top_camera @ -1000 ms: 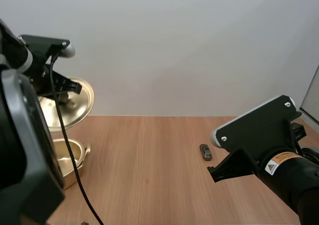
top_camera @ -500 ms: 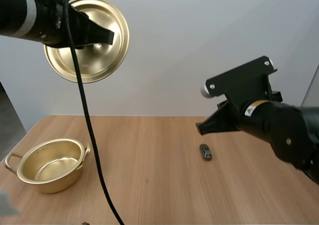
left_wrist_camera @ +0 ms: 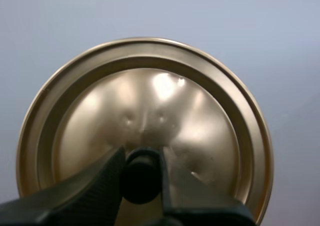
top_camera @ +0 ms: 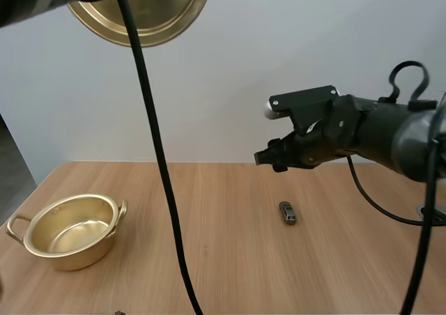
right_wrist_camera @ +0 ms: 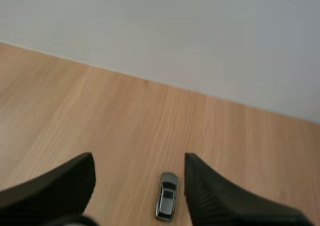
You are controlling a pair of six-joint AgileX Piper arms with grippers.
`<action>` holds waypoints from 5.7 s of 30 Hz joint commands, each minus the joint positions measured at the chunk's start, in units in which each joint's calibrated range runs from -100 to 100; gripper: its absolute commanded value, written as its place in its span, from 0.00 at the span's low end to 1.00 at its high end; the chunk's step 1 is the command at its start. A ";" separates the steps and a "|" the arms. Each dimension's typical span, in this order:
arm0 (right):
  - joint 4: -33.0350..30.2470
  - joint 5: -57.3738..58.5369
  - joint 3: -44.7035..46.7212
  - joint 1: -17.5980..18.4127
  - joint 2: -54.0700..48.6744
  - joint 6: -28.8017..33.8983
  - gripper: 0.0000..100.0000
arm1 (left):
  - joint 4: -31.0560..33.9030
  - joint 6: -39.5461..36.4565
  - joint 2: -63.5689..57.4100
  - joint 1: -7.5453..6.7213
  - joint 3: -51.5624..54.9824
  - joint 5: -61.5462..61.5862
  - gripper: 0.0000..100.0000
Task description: Open the pot, put the car inside, and close it
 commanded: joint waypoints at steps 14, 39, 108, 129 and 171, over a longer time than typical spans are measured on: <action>-2.61 -4.78 -3.08 -1.28 19.19 1.30 0.86 | 5.43 0.00 -0.46 -0.03 -0.05 -1.28 0.00; -0.30 -12.72 -3.08 -3.83 34.27 -8.74 0.85 | 6.02 0.00 -0.46 -0.03 -0.05 -2.74 0.00; 11.56 -13.22 -21.04 26.89 22.47 -16.40 0.00 | 6.69 -6.50 -1.92 -0.03 -0.33 -26.01 0.00; 24.22 -13.98 -35.89 32.79 47.26 -31.14 0.00 | 11.32 -6.50 -3.20 0.05 -4.16 -21.78 0.00; 28.30 -17.99 -35.92 28.33 40.72 -37.23 0.00 | 38.95 -14.16 0.24 0.05 5.84 -17.87 0.00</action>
